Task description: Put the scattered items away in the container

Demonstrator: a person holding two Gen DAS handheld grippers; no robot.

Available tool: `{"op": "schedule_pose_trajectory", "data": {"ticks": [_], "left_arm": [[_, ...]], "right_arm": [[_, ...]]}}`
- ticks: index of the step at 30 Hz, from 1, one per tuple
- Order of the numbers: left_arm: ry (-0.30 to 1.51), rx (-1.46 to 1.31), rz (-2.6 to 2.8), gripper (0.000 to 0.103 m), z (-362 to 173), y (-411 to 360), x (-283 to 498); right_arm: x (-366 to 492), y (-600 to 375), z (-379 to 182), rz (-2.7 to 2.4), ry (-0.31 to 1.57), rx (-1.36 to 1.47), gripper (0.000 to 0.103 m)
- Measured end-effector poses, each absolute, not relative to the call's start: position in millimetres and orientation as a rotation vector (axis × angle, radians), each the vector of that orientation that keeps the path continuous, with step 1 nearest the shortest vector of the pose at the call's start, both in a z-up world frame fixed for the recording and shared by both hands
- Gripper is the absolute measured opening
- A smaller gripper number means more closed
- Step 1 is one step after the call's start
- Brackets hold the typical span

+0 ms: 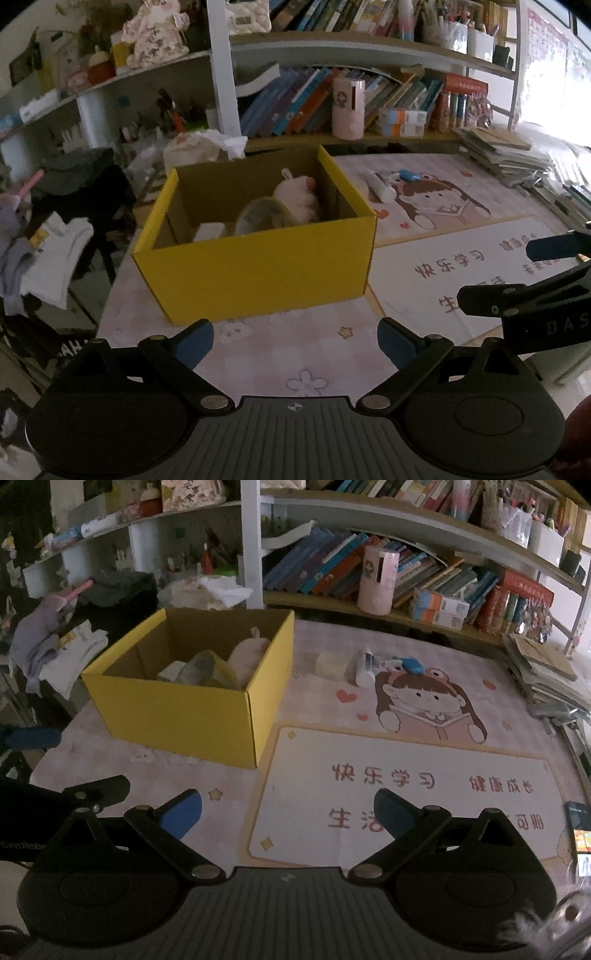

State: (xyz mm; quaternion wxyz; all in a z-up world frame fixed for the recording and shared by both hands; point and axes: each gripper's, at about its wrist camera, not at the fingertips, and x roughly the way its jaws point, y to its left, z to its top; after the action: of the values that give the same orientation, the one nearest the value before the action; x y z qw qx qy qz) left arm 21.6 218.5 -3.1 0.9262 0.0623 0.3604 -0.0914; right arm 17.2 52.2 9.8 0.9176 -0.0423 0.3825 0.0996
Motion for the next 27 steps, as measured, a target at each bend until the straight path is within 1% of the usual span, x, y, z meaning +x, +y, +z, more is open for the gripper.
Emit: {"op": "schedule_pose_trajectory", "data": {"ticks": [11, 27], "left_arm": [[0.805, 0.115, -0.211, 0.097, -16, 192, 32], [0.883, 0.139, -0.239, 0.097, -29, 111, 74]], "right_arm": [[23, 27, -2, 0.185, 0.836, -0.081, 0.101], [65, -57, -17, 0.151, 0.900, -0.053, 0.101]]}}
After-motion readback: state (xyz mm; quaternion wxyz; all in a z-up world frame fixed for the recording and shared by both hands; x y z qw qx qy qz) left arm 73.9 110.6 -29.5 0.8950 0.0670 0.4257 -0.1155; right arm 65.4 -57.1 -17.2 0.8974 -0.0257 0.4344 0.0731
